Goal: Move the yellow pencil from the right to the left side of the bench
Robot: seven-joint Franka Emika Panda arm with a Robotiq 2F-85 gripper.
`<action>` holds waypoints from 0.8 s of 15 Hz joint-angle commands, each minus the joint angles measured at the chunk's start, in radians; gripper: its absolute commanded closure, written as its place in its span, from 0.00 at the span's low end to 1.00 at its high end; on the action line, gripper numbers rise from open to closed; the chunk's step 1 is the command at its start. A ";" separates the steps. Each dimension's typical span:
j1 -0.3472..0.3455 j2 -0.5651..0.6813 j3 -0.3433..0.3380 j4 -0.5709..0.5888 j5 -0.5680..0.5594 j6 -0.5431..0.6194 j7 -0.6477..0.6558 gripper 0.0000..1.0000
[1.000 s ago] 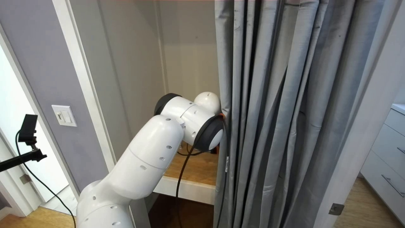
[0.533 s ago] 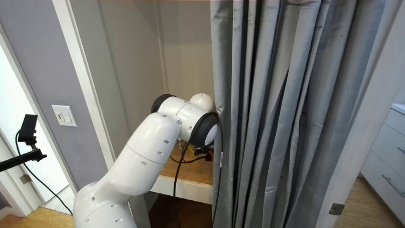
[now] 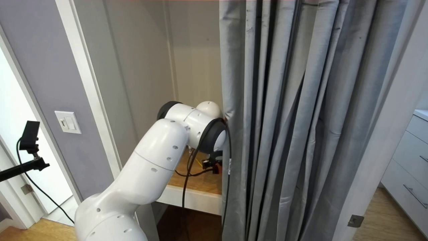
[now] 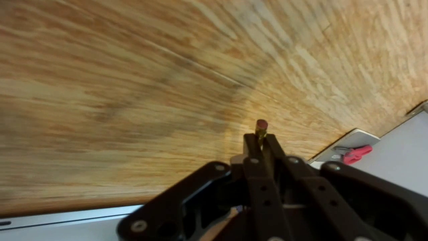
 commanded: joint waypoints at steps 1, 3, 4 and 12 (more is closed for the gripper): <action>0.027 0.029 0.011 0.014 0.042 0.092 -0.012 0.96; 0.027 0.041 0.027 0.017 0.056 0.153 -0.014 0.96; 0.024 0.048 0.035 0.020 0.062 0.175 -0.013 0.96; 0.002 0.092 0.083 0.044 0.083 0.294 -0.016 0.96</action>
